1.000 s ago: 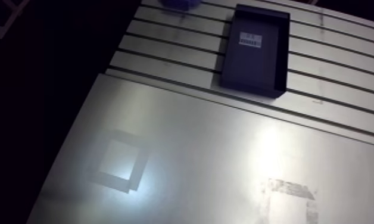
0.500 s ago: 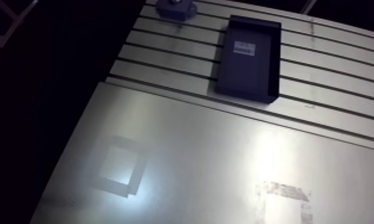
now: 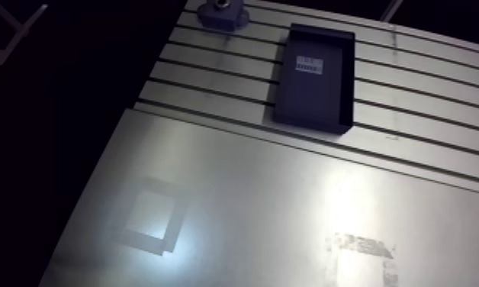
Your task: Pick up the bearing and press it into the housing until flush.
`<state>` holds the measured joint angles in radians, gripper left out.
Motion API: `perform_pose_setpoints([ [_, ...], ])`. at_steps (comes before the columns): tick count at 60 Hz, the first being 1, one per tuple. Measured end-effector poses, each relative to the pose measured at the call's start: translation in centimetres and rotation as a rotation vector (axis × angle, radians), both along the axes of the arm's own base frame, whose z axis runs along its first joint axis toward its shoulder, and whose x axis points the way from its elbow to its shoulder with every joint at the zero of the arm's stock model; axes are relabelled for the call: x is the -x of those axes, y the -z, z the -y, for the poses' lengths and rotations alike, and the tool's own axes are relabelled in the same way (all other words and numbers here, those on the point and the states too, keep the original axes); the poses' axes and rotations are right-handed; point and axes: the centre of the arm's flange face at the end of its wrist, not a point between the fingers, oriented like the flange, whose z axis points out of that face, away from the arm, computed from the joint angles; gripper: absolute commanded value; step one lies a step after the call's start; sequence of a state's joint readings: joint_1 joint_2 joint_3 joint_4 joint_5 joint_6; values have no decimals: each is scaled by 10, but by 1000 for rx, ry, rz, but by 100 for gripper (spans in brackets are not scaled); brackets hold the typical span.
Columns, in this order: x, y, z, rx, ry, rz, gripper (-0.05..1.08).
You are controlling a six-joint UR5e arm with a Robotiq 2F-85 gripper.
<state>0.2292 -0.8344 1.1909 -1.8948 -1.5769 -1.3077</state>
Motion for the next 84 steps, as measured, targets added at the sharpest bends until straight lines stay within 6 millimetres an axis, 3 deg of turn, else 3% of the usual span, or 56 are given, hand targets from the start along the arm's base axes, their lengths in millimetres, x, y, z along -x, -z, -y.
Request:
perform_pose_setpoints([
  [35,3,16,3,-37,-13,51,108],
  [57,1,23,18,-42,-37,55,108],
  [84,-4,33,24,-49,-45,71,108],
])
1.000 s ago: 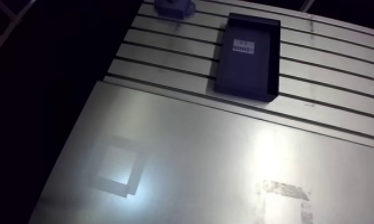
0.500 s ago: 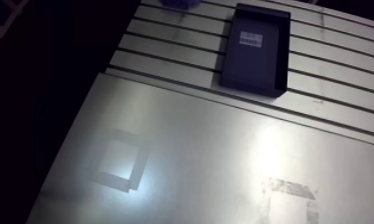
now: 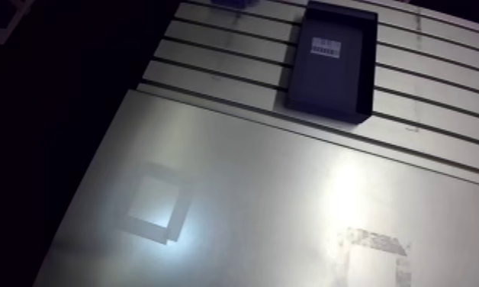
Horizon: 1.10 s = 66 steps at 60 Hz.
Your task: Pick up the bearing and press it into the housing until flush.
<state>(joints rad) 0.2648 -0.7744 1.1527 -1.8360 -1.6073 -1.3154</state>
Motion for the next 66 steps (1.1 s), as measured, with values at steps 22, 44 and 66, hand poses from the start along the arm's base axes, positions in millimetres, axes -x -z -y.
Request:
perform_pose_setpoints([
  [22,-7,7,10,-6,-17,7,108],
  [44,-8,10,8,-23,-19,3,108],
  [66,-8,10,6,-24,-18,4,108],
])
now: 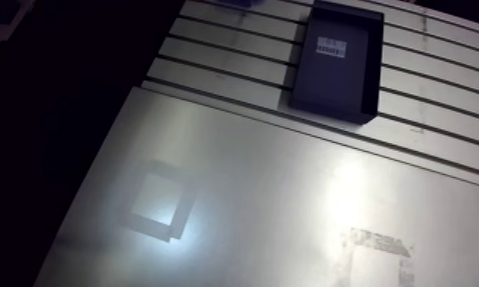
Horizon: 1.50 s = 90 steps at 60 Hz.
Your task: Pick up the bearing and press it into the housing until flush.
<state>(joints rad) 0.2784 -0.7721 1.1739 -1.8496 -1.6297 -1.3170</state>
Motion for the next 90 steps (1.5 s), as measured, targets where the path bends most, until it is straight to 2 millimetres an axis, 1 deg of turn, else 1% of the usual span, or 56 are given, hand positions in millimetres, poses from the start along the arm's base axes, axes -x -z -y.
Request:
perform_pose_setpoints([
  [90,2,3,-6,5,7,6,108],
])
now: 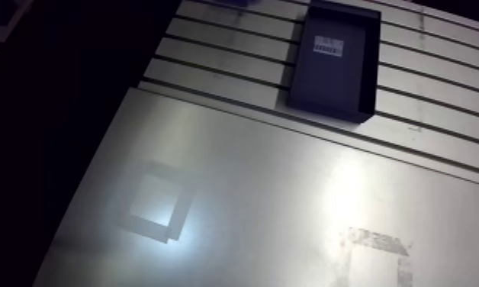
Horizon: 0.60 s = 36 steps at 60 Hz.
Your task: Pick up the bearing and press it into the housing until flush.
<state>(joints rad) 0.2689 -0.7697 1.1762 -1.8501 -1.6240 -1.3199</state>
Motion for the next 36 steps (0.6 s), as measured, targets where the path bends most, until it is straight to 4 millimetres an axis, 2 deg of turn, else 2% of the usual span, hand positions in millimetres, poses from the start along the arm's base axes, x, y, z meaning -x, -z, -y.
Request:
perform_pose_setpoints([
  [36,-1,2,-1,-1,-10,4,108],
])
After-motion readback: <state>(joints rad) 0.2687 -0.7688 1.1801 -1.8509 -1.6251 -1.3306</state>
